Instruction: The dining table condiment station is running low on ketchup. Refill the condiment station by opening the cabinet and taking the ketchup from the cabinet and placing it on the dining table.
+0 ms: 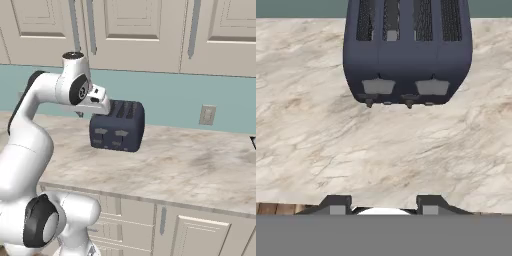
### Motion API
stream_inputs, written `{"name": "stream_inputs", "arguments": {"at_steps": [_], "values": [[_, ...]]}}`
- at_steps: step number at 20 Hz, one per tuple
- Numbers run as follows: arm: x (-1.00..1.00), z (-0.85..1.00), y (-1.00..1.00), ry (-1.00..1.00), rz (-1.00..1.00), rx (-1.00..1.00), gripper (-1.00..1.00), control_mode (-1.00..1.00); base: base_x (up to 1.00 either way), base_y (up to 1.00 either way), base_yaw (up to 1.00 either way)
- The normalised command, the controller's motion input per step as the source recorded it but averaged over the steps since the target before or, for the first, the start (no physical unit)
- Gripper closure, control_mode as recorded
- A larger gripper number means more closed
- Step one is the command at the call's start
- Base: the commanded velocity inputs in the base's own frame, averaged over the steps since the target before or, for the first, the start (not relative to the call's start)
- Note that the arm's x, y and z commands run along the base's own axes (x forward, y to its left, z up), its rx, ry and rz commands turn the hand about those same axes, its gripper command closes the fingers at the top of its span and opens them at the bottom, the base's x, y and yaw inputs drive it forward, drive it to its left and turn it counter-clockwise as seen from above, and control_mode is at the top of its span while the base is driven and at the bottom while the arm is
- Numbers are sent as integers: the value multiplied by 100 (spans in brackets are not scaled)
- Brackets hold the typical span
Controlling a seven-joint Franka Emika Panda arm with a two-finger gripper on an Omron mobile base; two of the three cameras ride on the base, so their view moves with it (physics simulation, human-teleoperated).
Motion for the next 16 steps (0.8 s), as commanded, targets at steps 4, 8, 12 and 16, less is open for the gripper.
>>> {"name": "stream_inputs", "arguments": {"at_steps": [4, 8, 12, 16], "values": [[-52, 1, 2, -31, 0, -10, -100, -100, 0, 0, 0], [-100, 0, 15, -67, -1, -18, -100, -100, 0, 0, 0], [-78, 31, 12, -80, 1, -6, -100, -100, 0, 0, 0], [-8, 67, 4, -69, 10, 0, -100, -100, 0, 0, 0]]}}
